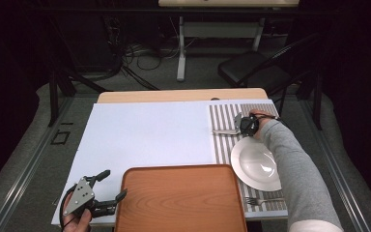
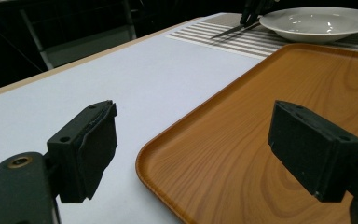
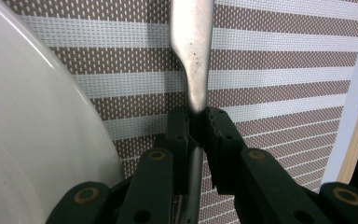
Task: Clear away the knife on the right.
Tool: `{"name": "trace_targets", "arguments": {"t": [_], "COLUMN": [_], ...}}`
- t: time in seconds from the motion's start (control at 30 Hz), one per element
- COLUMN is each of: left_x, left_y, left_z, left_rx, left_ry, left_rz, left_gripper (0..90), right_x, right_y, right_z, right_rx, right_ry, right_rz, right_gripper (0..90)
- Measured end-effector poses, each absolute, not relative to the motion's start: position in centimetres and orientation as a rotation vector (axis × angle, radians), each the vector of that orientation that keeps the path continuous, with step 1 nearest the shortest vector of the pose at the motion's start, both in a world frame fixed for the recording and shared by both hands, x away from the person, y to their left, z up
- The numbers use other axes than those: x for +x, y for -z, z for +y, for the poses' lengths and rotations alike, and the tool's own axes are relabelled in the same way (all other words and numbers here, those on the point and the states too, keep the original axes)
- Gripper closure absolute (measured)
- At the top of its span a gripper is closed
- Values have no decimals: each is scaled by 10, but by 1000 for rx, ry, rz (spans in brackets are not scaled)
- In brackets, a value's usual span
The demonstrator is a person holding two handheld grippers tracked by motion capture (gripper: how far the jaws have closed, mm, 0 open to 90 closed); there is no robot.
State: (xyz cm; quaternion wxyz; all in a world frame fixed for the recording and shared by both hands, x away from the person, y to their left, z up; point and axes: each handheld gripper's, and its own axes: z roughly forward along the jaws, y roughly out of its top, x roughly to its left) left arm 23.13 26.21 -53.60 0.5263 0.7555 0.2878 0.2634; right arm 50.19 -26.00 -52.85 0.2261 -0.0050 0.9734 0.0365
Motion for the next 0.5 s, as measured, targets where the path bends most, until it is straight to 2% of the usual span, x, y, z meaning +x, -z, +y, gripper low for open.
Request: {"name": "trace_targets", "arguments": {"t": [0.13,0.5], "left_x": [231,231], "left_y": [536,536], "left_z": [262,262], "left_rx": [1806,1805], "left_ry": [-631,-629], "left_rz": [687,689], "left_gripper": [157,157], "right_x": [500,497], "right_y": [522,521], "right_z": [-260,-261], "right_rx": [5,-10], "right_ry": [-11,-75], "right_rz": [2709,2669], "right_gripper": [805,805]}}
